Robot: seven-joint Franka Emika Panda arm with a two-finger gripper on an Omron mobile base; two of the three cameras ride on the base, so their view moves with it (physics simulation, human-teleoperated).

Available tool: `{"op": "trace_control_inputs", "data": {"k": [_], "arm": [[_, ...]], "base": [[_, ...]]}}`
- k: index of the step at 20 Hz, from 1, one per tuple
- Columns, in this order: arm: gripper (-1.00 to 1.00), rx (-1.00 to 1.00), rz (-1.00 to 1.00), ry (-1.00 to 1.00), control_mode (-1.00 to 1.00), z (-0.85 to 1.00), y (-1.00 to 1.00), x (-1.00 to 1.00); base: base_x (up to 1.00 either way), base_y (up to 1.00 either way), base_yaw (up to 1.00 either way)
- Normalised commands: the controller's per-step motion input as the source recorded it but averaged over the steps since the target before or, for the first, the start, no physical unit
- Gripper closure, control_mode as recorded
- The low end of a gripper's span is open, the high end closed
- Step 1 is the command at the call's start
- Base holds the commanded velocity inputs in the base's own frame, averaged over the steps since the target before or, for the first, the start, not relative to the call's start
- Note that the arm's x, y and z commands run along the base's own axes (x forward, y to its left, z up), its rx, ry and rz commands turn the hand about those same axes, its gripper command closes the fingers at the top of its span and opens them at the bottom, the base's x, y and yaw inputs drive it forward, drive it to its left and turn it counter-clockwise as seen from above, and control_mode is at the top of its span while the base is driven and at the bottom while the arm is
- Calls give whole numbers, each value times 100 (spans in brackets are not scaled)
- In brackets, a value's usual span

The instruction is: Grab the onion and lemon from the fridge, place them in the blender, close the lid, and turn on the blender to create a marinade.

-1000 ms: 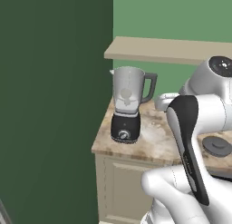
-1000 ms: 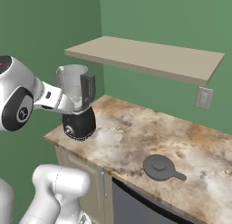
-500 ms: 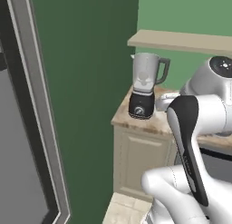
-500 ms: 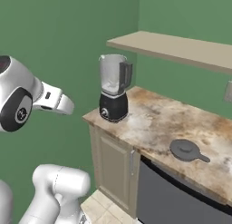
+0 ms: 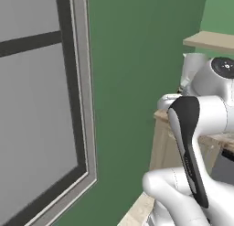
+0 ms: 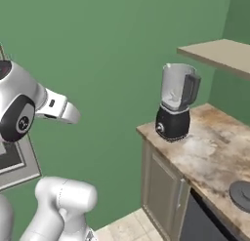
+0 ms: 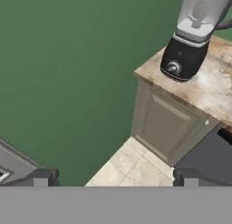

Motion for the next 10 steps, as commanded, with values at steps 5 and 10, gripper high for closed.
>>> {"op": "trace_control_inputs", "data": {"k": [5, 10], "arm": [[-100, 0, 0, 0, 100, 0, 0, 0], [-100, 0, 0, 0, 100, 0, 0, 0]], "base": [[-45, -12, 68], [-70, -59, 62]]}}
